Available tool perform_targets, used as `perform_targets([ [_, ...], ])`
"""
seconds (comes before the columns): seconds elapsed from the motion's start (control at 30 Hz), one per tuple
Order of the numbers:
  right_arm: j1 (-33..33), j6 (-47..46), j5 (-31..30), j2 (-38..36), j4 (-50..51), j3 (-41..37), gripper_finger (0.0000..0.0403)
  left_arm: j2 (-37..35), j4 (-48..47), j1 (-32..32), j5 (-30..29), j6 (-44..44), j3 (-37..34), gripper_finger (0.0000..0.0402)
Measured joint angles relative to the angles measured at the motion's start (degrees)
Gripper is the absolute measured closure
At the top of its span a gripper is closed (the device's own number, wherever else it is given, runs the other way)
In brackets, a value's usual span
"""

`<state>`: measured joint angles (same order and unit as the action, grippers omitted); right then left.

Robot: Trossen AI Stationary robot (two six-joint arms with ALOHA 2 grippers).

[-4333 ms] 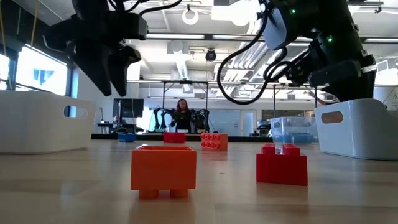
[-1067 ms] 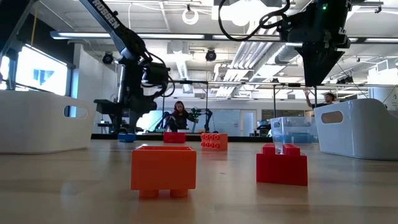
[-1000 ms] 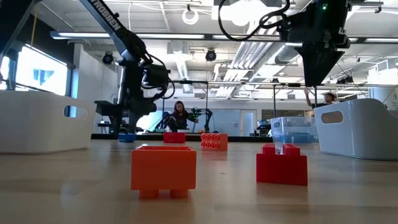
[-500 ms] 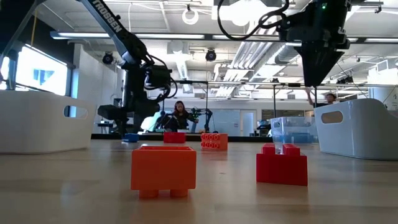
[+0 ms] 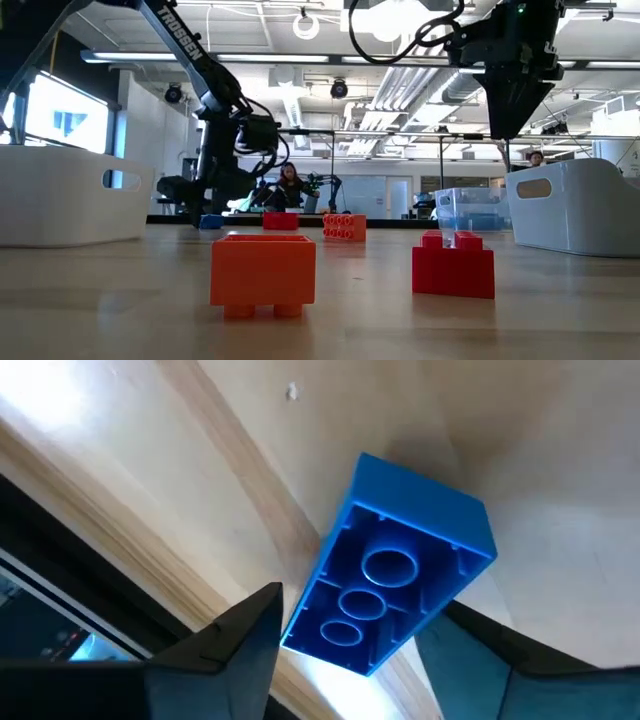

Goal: Sort & place blocks by color
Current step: Put the blue game piece into the transparent bin

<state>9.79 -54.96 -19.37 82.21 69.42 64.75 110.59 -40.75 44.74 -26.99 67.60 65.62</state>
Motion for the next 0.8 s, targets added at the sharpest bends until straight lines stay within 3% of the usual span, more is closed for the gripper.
perform_targets([
  [0.27,0.00,0.75,0.41,0.00,-0.09,0.00,0.0208,0.08,-0.30,-0.62,-0.84,-3.64,-0.06,0.0291],
  [0.43,-0.01,3.48,0.96,0.00,-2.72,0.00,0.0208,0.10,-1.48,-1.06,-0.14,-8.31,0.68,0.0296],
  [0.6,0.00,5.15,2.54,0.00,-7.29,0.00,0.0208,-1.71,-3.89,-1.43,8.31,-13.06,3.29,0.0296],
  [0.8,0.00,9.90,3.45,0.00,-12.05,0.00,0.0208,-6.13,-5.91,-1.26,23.04,-19.55,6.29,0.0296],
])
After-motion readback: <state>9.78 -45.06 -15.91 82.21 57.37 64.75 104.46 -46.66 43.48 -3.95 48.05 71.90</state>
